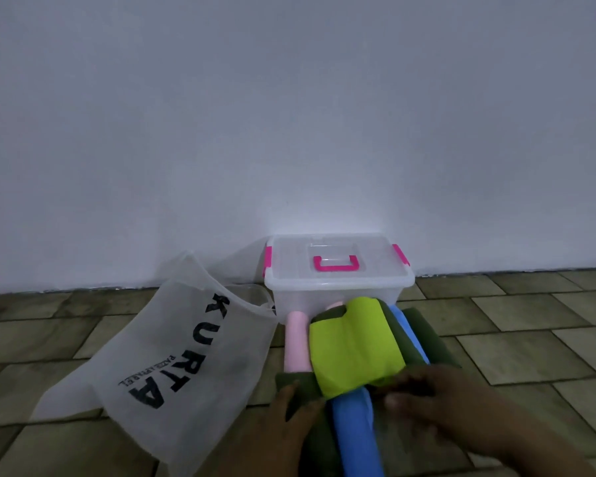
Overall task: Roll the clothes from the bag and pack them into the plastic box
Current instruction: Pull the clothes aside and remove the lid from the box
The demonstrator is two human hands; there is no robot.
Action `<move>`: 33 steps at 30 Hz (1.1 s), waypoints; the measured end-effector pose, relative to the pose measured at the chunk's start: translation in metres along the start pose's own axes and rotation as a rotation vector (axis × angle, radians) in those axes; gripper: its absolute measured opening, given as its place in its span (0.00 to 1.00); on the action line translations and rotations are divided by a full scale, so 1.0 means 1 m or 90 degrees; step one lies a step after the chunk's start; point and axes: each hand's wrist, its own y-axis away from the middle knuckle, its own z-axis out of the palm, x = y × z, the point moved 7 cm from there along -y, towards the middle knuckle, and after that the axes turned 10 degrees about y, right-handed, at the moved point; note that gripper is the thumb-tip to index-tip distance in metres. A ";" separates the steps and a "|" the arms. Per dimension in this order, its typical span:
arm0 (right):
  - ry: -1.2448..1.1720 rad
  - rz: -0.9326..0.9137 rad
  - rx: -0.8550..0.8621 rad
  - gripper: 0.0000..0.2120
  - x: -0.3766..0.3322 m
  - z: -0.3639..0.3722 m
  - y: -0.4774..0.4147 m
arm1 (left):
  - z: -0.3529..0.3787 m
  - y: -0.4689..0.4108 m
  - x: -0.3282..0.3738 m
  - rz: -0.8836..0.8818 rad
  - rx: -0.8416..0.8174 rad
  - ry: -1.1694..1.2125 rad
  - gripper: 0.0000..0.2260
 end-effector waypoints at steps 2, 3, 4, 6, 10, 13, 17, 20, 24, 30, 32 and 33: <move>-0.110 0.022 0.131 0.05 0.006 -0.050 -0.013 | -0.035 -0.011 0.000 -0.025 0.015 0.131 0.36; -0.136 0.051 0.225 0.04 0.015 -0.075 -0.023 | -0.061 -0.018 -0.001 -0.030 0.075 0.228 0.35; -0.146 0.078 0.313 0.04 0.025 -0.095 -0.035 | -0.086 -0.028 -0.003 -0.036 0.141 0.313 0.33; -0.189 0.118 0.375 0.12 0.038 -0.112 -0.063 | -0.131 -0.056 -0.015 -0.081 0.252 0.449 0.30; -0.304 0.177 0.317 0.27 0.051 -0.115 -0.128 | -0.165 -0.110 -0.047 -0.264 0.302 0.636 0.31; -0.296 0.169 0.272 0.22 0.044 -0.114 -0.163 | -0.157 -0.138 -0.060 -0.323 0.259 0.697 0.27; -0.220 0.188 0.286 0.13 0.039 -0.118 -0.185 | -0.156 -0.154 -0.070 -0.348 0.268 0.643 0.23; -0.208 0.190 0.284 0.09 0.041 -0.119 -0.193 | -0.155 -0.156 -0.082 -0.359 0.285 0.624 0.21; -0.218 0.212 0.282 0.13 0.041 -0.118 -0.197 | -0.155 -0.152 -0.095 -0.362 0.341 0.730 0.15; -0.256 0.322 0.223 0.13 0.068 -0.102 -0.195 | -0.142 -0.146 -0.104 -0.413 0.332 0.766 0.09; -0.066 0.249 0.329 0.15 0.058 -0.125 -0.193 | -0.159 -0.148 -0.104 -0.377 0.381 0.601 0.12; -0.002 0.190 0.392 0.15 0.045 -0.135 -0.187 | -0.173 -0.145 -0.099 -0.349 0.421 0.488 0.15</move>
